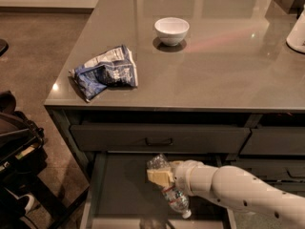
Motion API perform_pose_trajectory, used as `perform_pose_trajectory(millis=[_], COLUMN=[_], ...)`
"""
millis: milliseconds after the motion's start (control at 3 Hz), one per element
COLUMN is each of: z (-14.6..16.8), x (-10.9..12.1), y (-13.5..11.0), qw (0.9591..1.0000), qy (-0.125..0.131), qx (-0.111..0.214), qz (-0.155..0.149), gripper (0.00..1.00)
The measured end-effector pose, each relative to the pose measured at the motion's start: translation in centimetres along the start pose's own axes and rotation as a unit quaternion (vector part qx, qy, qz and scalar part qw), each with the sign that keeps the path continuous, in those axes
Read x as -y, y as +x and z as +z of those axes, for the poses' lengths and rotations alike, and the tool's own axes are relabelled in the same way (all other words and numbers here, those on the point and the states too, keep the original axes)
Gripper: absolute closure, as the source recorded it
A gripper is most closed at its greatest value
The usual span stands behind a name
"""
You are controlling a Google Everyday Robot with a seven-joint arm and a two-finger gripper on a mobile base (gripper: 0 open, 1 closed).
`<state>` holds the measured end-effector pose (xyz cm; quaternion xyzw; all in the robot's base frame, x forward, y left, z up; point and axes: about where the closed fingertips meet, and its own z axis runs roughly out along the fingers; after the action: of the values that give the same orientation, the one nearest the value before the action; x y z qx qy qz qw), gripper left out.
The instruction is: Place water bottle into middle drawer
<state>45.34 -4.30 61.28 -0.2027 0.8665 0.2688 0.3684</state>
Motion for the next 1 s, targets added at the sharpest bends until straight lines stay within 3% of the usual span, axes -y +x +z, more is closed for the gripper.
perform_pose_trajectory(millis=[667,1000], z=[6.8,8.8], x=[1.4,1.7], y=[7.4,9.6], qw=[0.9962,0.9937], qy=[-0.057,-0.071], qx=[0.0,-0.007], qz=[0.067,0.087], gripper=[1.0,1.0])
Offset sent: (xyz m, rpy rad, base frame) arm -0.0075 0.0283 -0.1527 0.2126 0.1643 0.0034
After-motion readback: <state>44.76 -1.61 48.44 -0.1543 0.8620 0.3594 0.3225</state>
